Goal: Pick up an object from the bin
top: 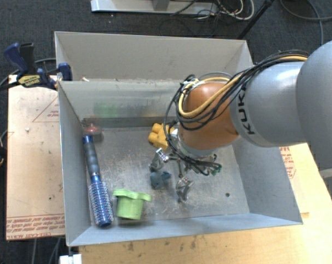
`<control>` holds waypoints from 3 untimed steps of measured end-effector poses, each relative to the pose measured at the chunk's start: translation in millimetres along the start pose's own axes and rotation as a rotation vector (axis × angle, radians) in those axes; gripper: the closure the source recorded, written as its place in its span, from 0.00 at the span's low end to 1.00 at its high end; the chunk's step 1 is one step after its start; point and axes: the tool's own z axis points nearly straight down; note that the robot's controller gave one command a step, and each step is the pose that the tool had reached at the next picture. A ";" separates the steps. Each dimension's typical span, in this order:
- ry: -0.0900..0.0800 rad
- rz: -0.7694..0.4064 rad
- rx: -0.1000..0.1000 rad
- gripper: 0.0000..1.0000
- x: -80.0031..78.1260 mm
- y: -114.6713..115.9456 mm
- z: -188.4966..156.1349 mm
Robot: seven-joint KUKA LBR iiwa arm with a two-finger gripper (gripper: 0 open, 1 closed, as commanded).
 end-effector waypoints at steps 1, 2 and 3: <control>-0.001 -0.085 0.008 0.00 -2.8 8.4 -0.7; 0.001 -0.087 0.004 1.00 -3.3 10.0 -1.8; -0.002 -0.083 0.004 1.00 -5.5 9.6 -48.7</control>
Offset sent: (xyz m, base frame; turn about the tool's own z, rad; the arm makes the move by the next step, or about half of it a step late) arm -0.0070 0.0099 -0.0035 -0.0907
